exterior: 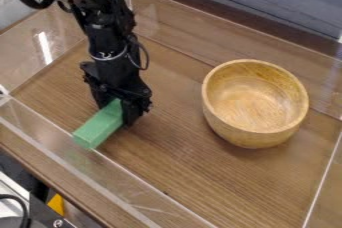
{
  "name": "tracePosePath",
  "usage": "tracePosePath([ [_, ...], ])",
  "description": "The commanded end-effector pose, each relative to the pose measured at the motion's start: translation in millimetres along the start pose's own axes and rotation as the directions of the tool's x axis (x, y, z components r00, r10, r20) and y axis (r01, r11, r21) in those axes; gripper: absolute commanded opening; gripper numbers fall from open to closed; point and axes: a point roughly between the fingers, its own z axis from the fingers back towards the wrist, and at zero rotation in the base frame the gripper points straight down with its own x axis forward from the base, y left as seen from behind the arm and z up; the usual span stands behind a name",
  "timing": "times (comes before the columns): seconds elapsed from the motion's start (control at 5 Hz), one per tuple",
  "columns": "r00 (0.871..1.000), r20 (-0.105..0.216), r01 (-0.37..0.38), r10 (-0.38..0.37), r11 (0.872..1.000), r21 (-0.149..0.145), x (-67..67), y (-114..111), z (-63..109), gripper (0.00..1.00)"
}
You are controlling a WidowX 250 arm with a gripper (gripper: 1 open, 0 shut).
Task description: Remove the green block from inside the brown bowl and put it on the table
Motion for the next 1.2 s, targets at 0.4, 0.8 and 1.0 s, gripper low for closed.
tracePosePath([
  [0.4, 0.999, 0.014, 0.048, -0.048, 0.999, 0.007, 7.7, -14, 14.4, 0.0],
  [0.8, 0.992, 0.004, 0.126, -0.126, 0.992, 0.004, 18.2, -21, 21.3, 0.0],
  [1.0, 0.985, 0.001, 0.172, -0.172, 0.985, 0.0, 32.2, -16, 21.4, 0.0],
])
